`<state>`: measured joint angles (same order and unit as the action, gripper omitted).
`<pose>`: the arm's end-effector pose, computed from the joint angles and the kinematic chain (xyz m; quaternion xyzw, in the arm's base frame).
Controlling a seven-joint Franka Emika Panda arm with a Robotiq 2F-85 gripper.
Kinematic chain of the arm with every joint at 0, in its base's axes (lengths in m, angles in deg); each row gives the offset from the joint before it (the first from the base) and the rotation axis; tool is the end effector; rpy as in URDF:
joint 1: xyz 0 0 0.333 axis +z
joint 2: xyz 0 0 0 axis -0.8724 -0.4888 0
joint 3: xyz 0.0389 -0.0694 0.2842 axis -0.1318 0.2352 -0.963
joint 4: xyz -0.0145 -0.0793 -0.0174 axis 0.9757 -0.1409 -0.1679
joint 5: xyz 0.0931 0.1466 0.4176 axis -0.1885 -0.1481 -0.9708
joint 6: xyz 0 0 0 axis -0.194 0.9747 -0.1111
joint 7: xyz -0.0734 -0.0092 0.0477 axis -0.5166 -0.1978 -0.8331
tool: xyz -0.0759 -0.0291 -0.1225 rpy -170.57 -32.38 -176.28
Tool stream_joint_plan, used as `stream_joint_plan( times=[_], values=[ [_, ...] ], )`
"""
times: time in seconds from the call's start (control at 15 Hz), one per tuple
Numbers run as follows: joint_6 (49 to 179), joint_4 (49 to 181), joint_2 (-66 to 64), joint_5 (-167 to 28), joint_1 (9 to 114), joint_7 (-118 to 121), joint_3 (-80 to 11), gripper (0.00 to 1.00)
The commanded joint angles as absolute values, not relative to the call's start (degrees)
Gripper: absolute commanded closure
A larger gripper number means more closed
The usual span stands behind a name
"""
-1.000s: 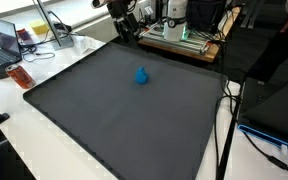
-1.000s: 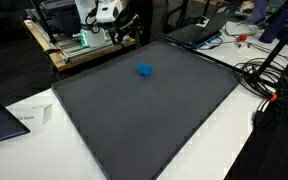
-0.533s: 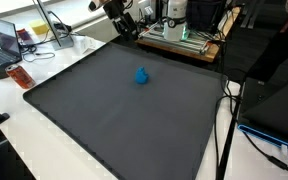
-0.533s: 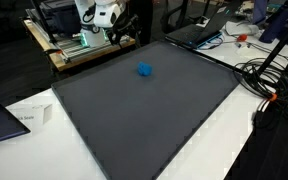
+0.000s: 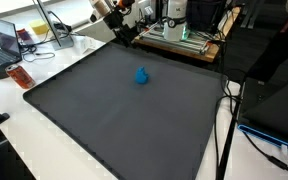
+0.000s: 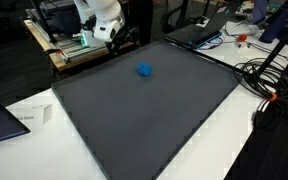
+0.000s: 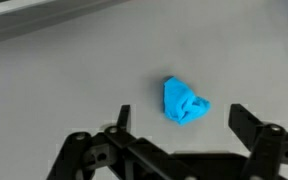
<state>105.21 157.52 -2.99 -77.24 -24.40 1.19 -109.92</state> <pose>0.5005 -0.0701 0.1672 -0.9585 0.1690 0.1195 0.1959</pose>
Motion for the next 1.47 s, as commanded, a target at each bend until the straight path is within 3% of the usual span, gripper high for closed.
stream_joint_plan(
  times=[0.0,0.73,1.0,1.4],
  values=[
    [105.39,155.55,-0.94,-82.96,-11.74,-2.33,-95.85,0.0],
    [100.4,147.07,-8.78,-97.49,30.57,-1.0,-51.34,0.0],
    [98.48,144.92,-11.8,-102.67,39.14,-0.14,-43.18,0.0],
    [97.79,143.83,-13.27,-103.68,45.84,2.2,-39.13,0.0]
  ],
)
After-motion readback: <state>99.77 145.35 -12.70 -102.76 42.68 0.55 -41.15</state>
